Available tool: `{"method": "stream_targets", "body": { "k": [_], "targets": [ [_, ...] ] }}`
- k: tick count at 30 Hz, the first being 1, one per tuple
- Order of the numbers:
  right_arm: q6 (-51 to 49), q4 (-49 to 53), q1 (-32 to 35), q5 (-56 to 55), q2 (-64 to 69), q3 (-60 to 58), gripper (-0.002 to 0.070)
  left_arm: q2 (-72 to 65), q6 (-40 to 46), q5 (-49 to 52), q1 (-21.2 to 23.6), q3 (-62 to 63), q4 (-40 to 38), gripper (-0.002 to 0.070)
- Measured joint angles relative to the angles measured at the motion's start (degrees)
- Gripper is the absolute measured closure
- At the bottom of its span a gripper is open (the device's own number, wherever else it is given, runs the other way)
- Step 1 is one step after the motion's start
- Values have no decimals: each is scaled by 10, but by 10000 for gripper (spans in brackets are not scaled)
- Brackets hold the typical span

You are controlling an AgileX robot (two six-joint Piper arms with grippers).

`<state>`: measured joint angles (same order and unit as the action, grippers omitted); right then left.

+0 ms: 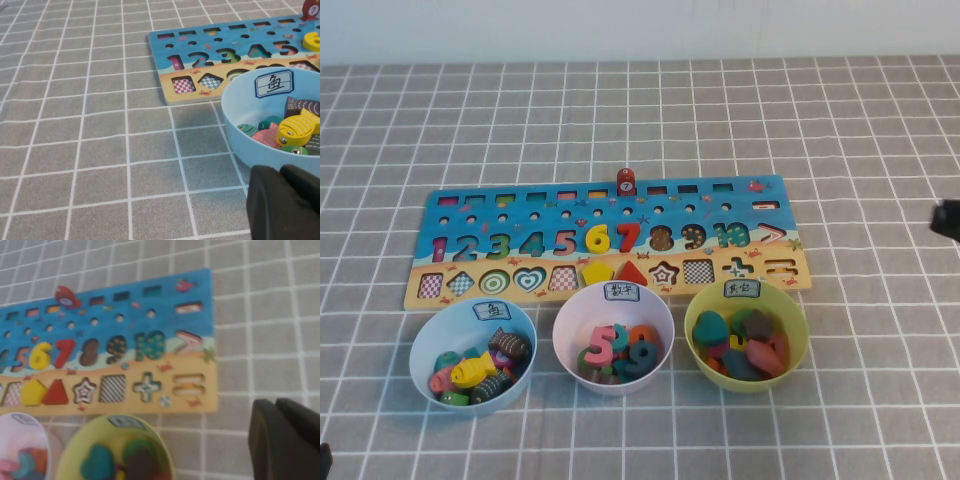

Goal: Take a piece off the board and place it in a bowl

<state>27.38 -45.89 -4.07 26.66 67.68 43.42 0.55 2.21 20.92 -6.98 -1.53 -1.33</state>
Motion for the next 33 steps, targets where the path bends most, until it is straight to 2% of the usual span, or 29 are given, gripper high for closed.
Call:
{"method": "stream_targets", "body": {
  "k": [18, 27, 33],
  "targets": [
    [38, 0, -218, -24, 314, 320, 694, 0, 0, 0, 0, 0, 0, 672],
    [40, 23, -295, -4, 428, 437, 694, 0, 0, 0, 0, 0, 0, 672],
    [35, 24, -315, 8, 497, 514, 694, 0, 0, 0, 0, 0, 0, 672]
  ]
}}
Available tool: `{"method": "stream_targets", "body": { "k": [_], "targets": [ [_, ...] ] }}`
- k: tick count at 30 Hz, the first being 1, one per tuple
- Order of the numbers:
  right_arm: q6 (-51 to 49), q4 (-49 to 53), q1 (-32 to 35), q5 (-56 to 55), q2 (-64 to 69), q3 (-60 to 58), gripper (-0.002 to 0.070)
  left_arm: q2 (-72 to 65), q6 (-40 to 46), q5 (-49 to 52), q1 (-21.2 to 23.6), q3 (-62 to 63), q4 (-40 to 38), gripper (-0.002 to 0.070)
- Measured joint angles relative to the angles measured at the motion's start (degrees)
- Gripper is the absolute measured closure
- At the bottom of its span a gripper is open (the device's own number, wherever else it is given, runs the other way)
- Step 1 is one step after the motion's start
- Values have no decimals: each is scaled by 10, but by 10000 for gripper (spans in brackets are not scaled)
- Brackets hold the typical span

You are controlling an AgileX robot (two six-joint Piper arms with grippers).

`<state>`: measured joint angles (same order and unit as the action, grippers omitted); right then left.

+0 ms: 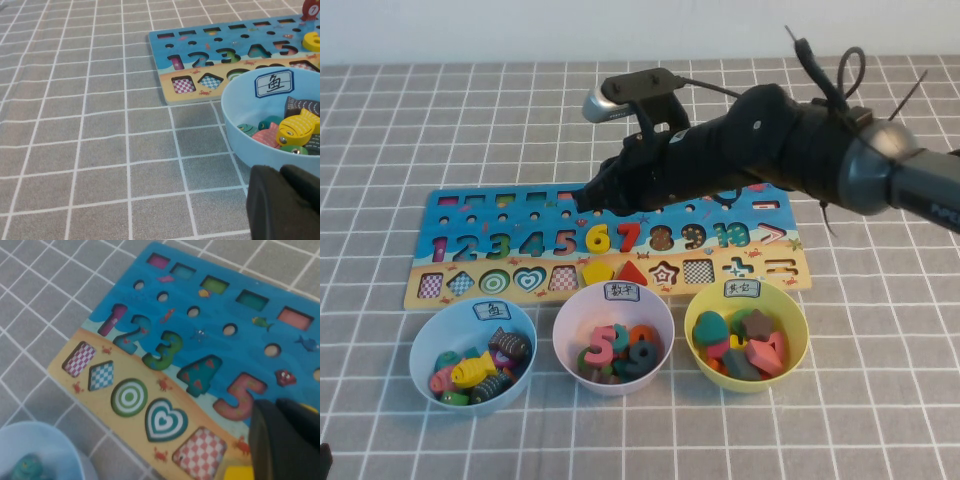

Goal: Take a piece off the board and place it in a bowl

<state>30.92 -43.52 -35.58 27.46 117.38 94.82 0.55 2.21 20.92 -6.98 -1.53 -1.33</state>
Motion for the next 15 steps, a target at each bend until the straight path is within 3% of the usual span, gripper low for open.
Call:
{"method": "stream_targets", "body": {
  "k": [7, 15],
  "targets": [
    [-9, 6, -1, 1, 31, 39, 669, 0, 0, 0, 0, 0, 0, 672],
    [-45, 41, 2, -7, 32, 56, 496, 0, 0, 0, 0, 0, 0, 672]
  ]
}}
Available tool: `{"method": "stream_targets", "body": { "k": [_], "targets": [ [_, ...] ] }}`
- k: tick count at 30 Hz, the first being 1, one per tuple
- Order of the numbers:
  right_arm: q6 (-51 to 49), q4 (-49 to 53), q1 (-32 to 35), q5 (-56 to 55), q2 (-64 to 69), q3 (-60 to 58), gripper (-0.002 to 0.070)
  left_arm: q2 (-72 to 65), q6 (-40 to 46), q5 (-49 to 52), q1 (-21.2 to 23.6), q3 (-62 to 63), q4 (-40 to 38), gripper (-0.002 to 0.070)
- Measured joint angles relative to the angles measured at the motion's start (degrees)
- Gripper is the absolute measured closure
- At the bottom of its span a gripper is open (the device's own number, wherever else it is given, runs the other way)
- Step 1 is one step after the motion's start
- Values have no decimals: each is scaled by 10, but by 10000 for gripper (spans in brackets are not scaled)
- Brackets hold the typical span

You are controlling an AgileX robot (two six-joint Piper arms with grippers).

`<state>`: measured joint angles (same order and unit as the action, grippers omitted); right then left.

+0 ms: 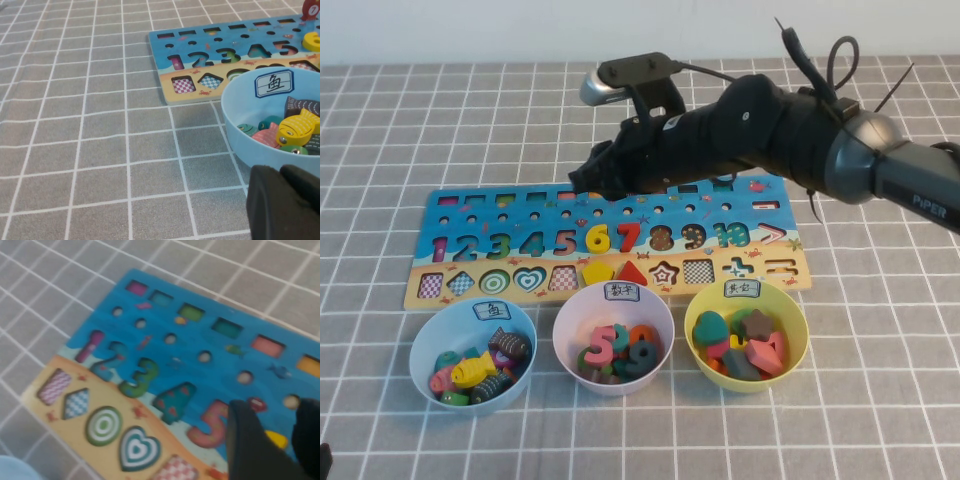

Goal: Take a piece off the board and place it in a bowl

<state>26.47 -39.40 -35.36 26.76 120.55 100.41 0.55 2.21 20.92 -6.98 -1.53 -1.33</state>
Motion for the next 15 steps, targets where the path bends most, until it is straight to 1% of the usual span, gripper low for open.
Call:
{"method": "stream_targets", "body": {
  "k": [3, 8, 11, 15],
  "targets": [
    [-59, 55, 9, 7, 0, 0, 471, 0, 0, 0, 0, 0, 0, 672],
    [-182, 167, 19, 30, 0, 0, 462, 0, 0, 0, 0, 0, 0, 672],
    [-209, 193, 19, 62, 1, 10, 442, 0, 0, 0, 0, 0, 0, 672],
    [-219, 202, 19, 93, 2, 31, 363, 0, 0, 0, 0, 0, 0, 672]
  ]
}}
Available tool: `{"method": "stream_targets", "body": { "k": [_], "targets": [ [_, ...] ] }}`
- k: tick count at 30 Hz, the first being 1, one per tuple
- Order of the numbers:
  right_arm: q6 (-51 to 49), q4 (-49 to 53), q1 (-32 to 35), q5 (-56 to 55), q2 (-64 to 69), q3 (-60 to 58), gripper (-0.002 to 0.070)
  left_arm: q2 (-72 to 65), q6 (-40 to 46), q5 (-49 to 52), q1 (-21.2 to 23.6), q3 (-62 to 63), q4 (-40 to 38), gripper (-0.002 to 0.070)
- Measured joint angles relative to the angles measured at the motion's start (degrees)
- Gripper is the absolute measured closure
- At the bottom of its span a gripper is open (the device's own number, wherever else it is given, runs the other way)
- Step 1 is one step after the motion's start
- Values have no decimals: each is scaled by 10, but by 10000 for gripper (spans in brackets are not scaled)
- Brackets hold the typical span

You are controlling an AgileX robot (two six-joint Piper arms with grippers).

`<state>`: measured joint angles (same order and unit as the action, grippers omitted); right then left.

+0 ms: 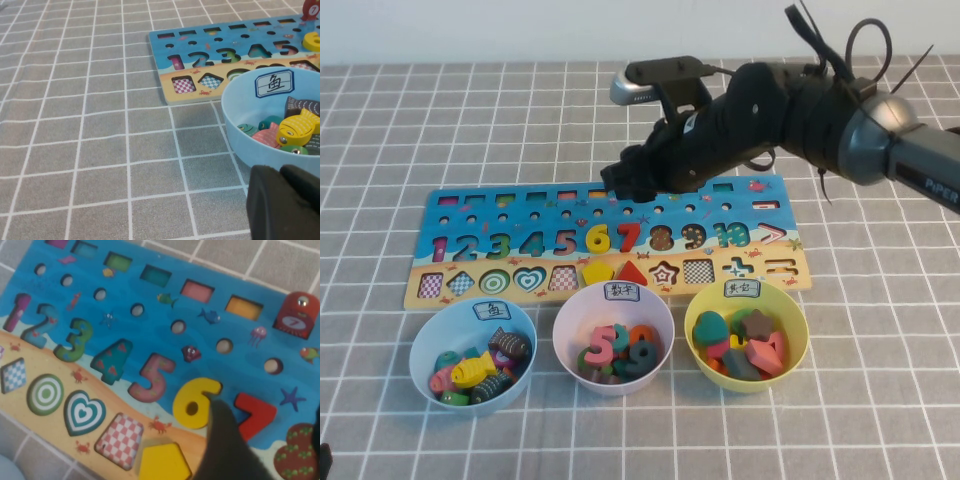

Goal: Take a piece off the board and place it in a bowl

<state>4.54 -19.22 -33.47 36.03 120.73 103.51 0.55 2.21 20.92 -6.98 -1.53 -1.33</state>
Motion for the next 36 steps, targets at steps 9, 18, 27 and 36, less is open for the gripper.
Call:
{"method": "stream_targets", "body": {
  "k": [9, 18, 27, 36],
  "targets": [
    [-50, 32, 0, 23, 2, 19, 305, 0, 0, 0, 0, 0, 0, 672],
    [-63, 40, 0, 45, 3, 19, 304, 0, 0, 0, 0, 0, 0, 672],
    [-75, 41, 0, 47, 47, 74, 286, 0, 0, 0, 0, 0, 0, 672],
    [-125, 99, -3, 80, 103, 153, 231, 0, 0, 0, 0, 0, 0, 672]
  ]
}}
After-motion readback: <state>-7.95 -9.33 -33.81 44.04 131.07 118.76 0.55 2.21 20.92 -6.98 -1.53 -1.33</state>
